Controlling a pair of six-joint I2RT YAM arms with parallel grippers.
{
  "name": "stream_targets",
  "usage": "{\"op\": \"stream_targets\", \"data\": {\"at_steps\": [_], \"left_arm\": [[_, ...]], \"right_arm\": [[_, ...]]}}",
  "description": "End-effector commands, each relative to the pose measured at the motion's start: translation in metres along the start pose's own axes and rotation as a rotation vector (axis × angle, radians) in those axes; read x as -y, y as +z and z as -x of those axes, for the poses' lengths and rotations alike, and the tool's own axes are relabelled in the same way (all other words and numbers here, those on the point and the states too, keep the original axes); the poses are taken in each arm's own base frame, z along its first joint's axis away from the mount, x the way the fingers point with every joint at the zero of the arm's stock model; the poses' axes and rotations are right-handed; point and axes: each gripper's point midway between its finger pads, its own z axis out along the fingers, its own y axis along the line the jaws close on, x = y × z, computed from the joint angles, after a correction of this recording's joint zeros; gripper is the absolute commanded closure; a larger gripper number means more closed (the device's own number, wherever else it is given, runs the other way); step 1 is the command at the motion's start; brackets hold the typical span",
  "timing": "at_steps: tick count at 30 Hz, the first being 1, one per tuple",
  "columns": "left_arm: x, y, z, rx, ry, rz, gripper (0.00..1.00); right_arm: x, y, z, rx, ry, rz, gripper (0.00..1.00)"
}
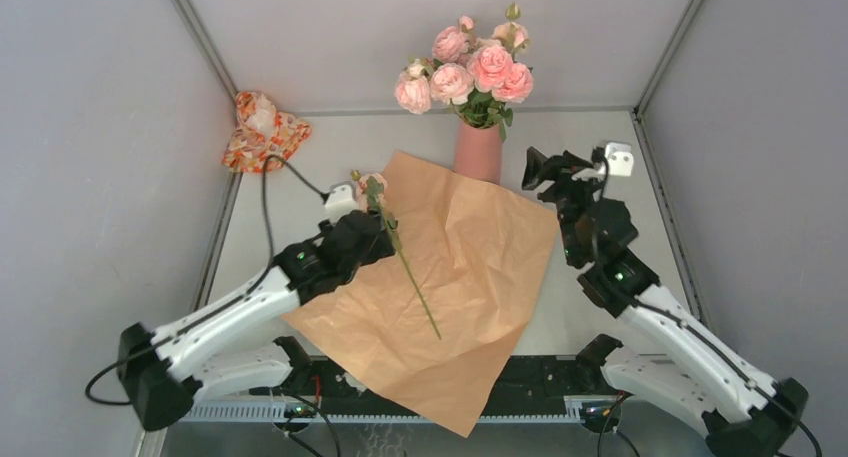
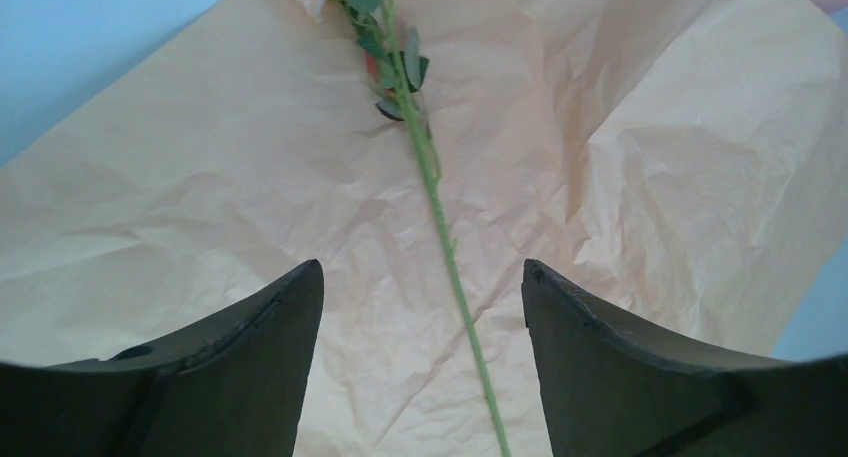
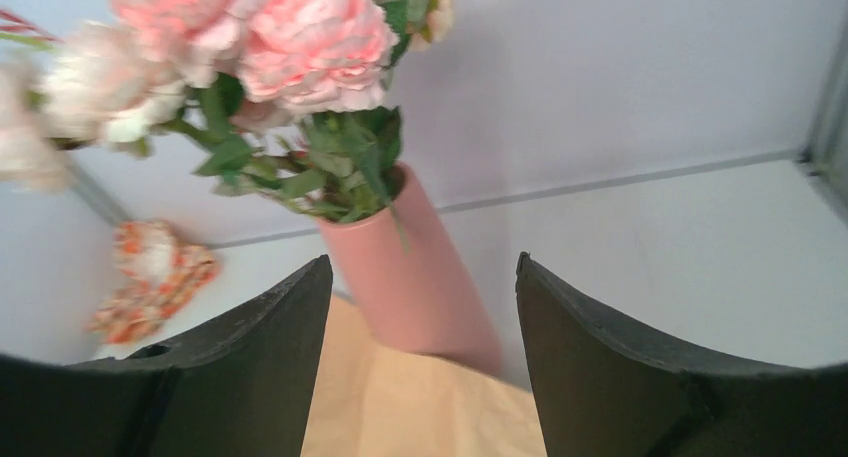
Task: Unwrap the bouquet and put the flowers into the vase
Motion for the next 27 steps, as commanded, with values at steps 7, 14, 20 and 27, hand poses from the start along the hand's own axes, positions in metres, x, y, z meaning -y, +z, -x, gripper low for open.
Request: {"op": "stream_targets", "data": {"at_steps": [7, 14, 20, 27], "left_arm": [[0.057, 0.055, 0.019, -0.156, -0.036, 0.031, 0.23], [0.045, 0.105, 0.005, -0.302, -0.116, 0.085, 0.23], [0.038, 0.129, -0.009, -0.362, -0.133, 0.128, 0.24], [0.03, 0.142, -0.017, -0.393, -0.146, 0.148, 0.25]], "right_arm": [[-0.04, -0.067, -0.009, -0.1, 0.175, 0.238, 0.24], [-0.032, -0.082, -0.013, -0.115, 0.182, 0.252, 0.22], [-0.026, -0.089, -0.006, -0.103, 0.185, 0.259, 0.21], [-0.023, -0.091, -0.005, -0.102, 0.185, 0.256, 0.2]]}}
